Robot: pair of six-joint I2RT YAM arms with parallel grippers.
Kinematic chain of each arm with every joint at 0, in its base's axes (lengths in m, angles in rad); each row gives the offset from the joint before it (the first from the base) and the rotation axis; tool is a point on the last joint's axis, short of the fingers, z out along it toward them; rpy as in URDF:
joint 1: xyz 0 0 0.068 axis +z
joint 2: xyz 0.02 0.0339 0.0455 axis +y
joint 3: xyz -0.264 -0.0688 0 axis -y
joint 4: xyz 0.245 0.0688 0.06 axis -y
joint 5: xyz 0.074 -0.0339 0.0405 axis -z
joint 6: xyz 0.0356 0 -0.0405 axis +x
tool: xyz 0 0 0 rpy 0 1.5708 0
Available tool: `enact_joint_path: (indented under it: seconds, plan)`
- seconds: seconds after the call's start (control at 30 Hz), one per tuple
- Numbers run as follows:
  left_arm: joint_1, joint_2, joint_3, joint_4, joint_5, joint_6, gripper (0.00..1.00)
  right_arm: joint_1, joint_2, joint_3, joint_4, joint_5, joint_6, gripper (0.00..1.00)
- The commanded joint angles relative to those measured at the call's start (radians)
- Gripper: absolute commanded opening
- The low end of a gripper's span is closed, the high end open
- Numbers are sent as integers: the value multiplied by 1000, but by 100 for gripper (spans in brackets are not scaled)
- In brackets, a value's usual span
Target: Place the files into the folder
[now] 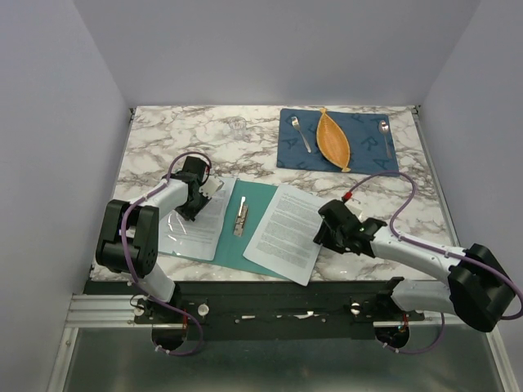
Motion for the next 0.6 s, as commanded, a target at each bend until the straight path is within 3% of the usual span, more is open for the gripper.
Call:
enact_joint_path:
  seconds: [0.0,0.17,0.3,0.37,0.57]
  plan:
    - [-1,8,-3,0,-16,-6,0,-1,5,-19,-14,45,14,52]
    - [-1,8,-1,-2,-16,-8,0,-1,29,-23,42,41,0,38]
    - [-1,8,0,-5,-18,-10,0,-1,61,0,84,31,-27,9]
    - [-1,10,0,-5,-19,-9,0,-1,81,22,99,29,-44,2]
    - [-1,10,-4,-5,-27,-5,0,-1,121,63,124,3,-69,0]
